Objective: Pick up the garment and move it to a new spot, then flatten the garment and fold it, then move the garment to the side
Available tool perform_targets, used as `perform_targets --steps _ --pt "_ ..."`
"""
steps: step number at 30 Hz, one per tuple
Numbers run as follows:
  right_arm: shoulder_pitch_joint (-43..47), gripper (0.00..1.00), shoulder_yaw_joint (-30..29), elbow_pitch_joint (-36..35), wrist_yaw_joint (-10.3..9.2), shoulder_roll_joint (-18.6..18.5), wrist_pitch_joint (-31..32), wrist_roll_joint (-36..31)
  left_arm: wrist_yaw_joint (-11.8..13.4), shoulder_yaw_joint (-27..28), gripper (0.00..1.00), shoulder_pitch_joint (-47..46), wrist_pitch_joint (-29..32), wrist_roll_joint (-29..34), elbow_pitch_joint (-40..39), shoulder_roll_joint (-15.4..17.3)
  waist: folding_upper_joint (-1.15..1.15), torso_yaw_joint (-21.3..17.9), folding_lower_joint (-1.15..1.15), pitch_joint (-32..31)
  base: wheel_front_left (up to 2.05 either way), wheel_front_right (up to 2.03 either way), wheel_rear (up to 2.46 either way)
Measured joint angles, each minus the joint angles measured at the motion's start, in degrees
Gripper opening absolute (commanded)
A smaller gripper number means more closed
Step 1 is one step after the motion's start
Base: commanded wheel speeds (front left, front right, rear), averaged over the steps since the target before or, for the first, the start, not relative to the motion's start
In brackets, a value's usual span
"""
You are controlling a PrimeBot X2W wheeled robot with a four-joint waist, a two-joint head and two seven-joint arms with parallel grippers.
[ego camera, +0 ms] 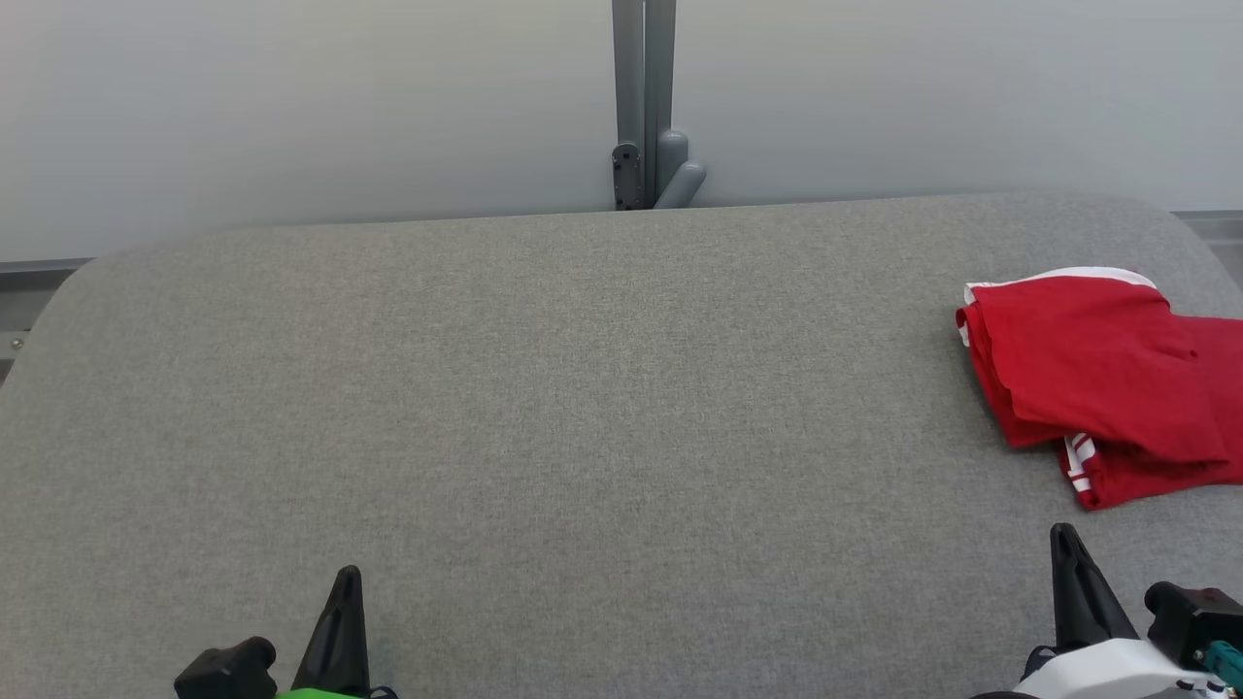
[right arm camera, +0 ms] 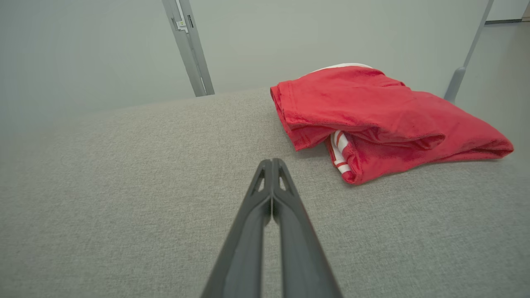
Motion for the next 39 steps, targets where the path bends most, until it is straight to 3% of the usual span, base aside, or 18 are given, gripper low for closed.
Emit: perform_targets --steps 21,39 --pt "-2.8 0.00 0.9 0.2 -0.01 -0.1 4.7 22.9 -0.5 2.2 0.00 -2.8 4.7 -19.2 -0.4 0.1 0.00 -0.2 0.00 0.2 0.00 0.00 0.00" --pt "-4.9 0.00 1.2 0.7 -0.01 -0.2 8.1 37.6 -0.7 3.9 0.00 -4.7 8.1 -31.4 -0.7 0.1 0.00 -0.4 0.00 0.4 0.00 0.00 0.00"
